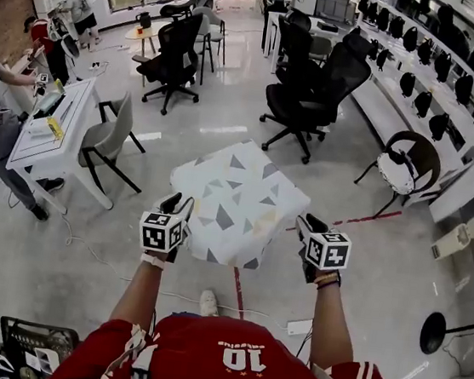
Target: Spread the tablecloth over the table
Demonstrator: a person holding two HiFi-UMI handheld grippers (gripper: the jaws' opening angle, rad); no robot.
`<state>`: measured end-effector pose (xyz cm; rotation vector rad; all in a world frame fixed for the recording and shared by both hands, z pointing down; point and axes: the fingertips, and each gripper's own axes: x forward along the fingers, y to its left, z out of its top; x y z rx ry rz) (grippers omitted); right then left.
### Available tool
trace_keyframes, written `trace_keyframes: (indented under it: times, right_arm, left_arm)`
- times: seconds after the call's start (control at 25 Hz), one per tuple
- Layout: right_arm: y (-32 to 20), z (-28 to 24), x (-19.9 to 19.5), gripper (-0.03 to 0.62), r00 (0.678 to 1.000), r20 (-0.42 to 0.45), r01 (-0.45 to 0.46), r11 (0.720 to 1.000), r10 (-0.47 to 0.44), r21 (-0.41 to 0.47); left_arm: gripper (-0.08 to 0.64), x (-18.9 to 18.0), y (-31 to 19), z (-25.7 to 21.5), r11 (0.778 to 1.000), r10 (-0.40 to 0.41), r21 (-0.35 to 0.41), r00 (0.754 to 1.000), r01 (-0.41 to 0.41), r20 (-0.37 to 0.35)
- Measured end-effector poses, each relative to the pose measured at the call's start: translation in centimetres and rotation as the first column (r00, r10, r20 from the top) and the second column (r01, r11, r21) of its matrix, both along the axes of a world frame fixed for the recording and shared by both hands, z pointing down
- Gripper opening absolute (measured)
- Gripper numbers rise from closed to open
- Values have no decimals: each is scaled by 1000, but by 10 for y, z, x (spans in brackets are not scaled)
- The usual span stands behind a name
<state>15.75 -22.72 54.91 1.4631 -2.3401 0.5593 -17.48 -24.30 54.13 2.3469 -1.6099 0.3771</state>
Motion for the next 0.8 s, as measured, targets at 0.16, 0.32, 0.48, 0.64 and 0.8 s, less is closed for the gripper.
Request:
trace_keyframes:
  times: [0.16, 0.32, 0.48, 0.64, 0.8]
  right_arm:
    - [-1, -31, -3, 132, 999, 49, -5, 999, 3, 47]
    - [-5, -58, -4, 132, 997, 77, -21, 995, 13, 102]
    - [-6, -88, -5, 132, 994, 102, -44, 985, 27, 164]
    - [0, -132, -13, 120, 989, 141, -94, 950, 53, 298]
    - [8, -162, -34, 110, 992, 125, -73, 921, 26, 382]
  left_arm:
    - [147, 11, -2, -45, 997, 23, 81, 998, -19, -50]
    - [147, 19, -3, -82, 988, 52, 147, 995, -40, -82]
    - [147, 27, -1, -113, 978, 73, 202, 993, -53, -96]
    - [147, 35, 8, -138, 963, 78, 263, 993, -53, -84]
    - [140, 42, 16, -152, 952, 73, 300, 997, -58, -39]
